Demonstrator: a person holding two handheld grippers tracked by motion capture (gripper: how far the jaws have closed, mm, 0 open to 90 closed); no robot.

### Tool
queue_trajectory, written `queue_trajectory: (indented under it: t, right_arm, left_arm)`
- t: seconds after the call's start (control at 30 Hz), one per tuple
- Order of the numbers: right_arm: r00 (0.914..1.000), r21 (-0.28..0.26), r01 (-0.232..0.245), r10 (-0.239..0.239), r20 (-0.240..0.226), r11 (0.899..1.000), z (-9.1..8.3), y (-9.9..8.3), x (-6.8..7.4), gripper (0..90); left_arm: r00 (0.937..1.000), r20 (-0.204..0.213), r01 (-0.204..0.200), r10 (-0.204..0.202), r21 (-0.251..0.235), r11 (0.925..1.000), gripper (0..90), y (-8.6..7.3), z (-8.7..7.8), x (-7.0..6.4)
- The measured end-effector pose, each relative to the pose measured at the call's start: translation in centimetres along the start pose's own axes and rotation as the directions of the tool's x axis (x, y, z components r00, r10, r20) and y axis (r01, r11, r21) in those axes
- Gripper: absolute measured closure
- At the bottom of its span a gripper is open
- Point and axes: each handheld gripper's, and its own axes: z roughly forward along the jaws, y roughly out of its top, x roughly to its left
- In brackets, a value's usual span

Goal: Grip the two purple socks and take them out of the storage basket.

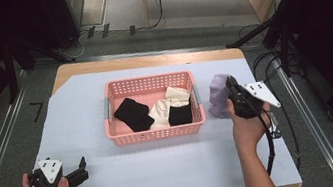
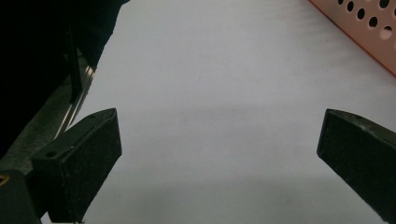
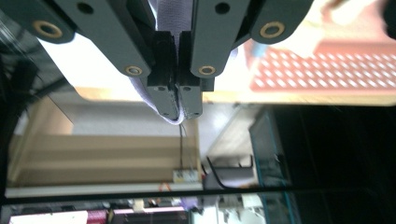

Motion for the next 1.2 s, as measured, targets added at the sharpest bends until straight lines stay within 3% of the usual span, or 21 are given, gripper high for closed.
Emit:
queue_trajectory:
  t: [0.13, 0.17, 0.5, 0.57, 0.6, 0.7, 0.87, 0.9, 0.93, 0.97, 1.03, 1.13, 1.2]
  right_arm:
    - [0.9997, 0.039, -0.007, 0.006, 0.024, 0.999, 0.1, -1.3, -1.0, 88.6]
    - [0.9994, 0.074, -0.006, 0.003, 0.034, 0.997, 0.3, -2.3, -1.5, 88.5]
    - [0.9980, 0.176, 0.016, -0.027, 0.058, 0.984, 1.1, -5.4, -2.3, 87.2]
    - [0.9964, 0.184, 0.013, -0.028, 0.080, 0.983, 1.1, -5.8, -2.5, 79.6]
    - [0.9958, 0.184, -0.013, -0.004, 0.091, 0.983, 1.0, -6.0, -2.8, 68.1]
    - [0.9967, 0.169, -0.034, 0.021, 0.078, 0.985, 0.7, -5.8, -3.1, 56.3]
    - [0.9979, 0.168, -0.024, 0.014, 0.063, 0.986, 0.1, -5.4, -3.3, 47.8]
    - [0.9982, 0.166, -0.017, 0.008, 0.059, 0.986, -0.4, -5.3, -3.3, 42.4]
    - [0.9982, 0.166, -0.017, 0.008, 0.059, 0.986, -0.4, -5.3, -3.3, 42.4]
    - [0.9973, 0.168, -0.040, 0.029, 0.068, 0.985, -1.1, -5.2, -3.1, 35.3]
    - [0.9980, 0.161, -0.029, 0.020, 0.061, 0.986, -1.4, -5.1, -3.1, 34.9]
    - [0.9999, 0.145, -0.013, 0.013, 0.007, 0.989, -2.7, -5.0, -3.1, 29.1]
    - [0.9996, 0.146, -0.027, 0.027, -0.003, 0.989, -3.1, -4.9, -3.1, 27.6]
  left_arm:
    - [1.0000, -0.001, 0.002, -0.002, 0.001, 1.0000, 0.7, 0.0, 0.0, -0.1]
    - [1.0000, -0.002, 0.002, -0.002, 0.002, 1.0000, 0.7, 0.0, 0.0, -0.1]
    - [1.0000, -0.003, 0.001, -0.001, -0.003, 1.0000, 0.7, 0.0, 0.0, -0.1]
    - [1.0000, -0.002, 0.001, -0.001, -0.006, 1.0000, 0.7, 0.0, 0.0, -0.1]
    - [1.0000, -0.002, 0.002, -0.002, -0.006, 1.0000, 0.7, 0.0, 0.0, -0.1]
    - [1.0000, 0.001, 0.002, -0.002, -0.004, 1.0000, 0.7, 0.0, 0.0, -0.1]
    - [1.0000, 0.001, 0.002, -0.002, -0.004, 1.0000, 0.7, 0.0, 0.0, -0.1]
    - [1.0000, 0.001, -0.001, 0.001, -0.005, 1.0000, 0.7, 0.0, 0.0, 0.0]
    - [1.0000, 0.001, -0.001, 0.001, -0.005, 1.0000, 0.7, 0.0, 0.0, 0.0]
    - [1.0000, 0.001, -0.001, 0.001, -0.005, 1.0000, 0.7, 0.0, 0.0, 0.0]
    - [1.0000, 0.000, -0.001, 0.001, -0.004, 1.0000, 0.7, 0.0, 0.0, 0.0]
    - [1.0000, 0.000, 0.001, -0.001, -0.001, 1.0000, 0.7, 0.0, -0.1, -0.1]
    - [1.0000, 0.000, 0.002, -0.002, -0.004, 1.0000, 0.7, 0.0, -0.1, -0.1]
